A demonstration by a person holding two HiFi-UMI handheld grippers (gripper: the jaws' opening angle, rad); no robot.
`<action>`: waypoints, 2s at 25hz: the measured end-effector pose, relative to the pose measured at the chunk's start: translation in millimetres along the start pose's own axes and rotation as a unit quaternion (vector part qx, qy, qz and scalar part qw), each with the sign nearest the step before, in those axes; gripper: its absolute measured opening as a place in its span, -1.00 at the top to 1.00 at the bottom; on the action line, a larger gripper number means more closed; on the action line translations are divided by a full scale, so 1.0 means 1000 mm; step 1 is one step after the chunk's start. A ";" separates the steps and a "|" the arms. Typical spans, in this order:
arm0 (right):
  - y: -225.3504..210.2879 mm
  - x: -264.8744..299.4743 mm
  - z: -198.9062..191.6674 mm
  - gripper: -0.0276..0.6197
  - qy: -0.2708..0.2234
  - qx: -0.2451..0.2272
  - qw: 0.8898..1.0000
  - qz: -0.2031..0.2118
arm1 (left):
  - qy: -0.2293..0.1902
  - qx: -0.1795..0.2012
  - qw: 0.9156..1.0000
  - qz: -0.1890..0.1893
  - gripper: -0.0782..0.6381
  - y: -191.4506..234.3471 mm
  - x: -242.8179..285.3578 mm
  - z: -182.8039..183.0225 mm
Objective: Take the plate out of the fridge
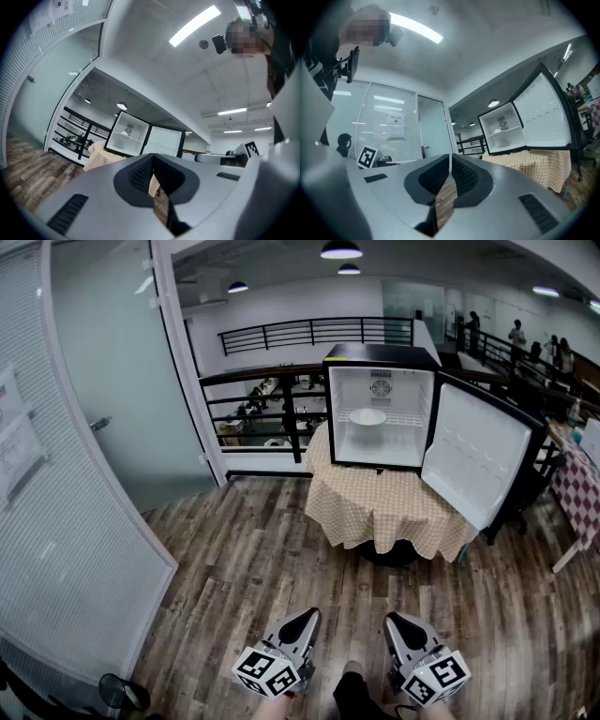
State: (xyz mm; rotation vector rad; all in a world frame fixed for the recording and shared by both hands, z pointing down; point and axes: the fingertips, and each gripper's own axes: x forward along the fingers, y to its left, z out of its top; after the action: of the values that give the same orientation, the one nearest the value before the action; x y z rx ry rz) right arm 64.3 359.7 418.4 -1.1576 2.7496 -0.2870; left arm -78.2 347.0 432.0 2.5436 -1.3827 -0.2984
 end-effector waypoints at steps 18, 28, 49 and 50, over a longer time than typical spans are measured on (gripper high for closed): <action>-0.109 0.140 0.016 0.78 0.006 0.006 1.000 0.017 | 0.007 -0.005 1.000 -0.003 0.77 0.087 0.159 0.022; -0.167 0.193 0.017 0.78 0.020 0.018 0.999 0.029 | 0.007 -0.010 1.000 -0.008 0.77 0.119 0.234 0.021; -0.242 0.271 0.022 0.78 0.030 0.040 0.999 -0.005 | 0.015 -0.009 0.999 -0.043 0.77 0.169 0.335 0.028; -0.246 0.277 0.021 0.78 0.033 0.040 0.999 -0.007 | 0.016 -0.009 0.999 -0.048 0.77 0.173 0.342 0.028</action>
State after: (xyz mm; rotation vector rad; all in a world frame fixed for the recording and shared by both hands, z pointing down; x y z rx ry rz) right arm 47.1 -10.8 438.2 -1.1689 2.7596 -0.4396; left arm -41.5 -35.8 433.1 2.5937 -1.2426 -0.2855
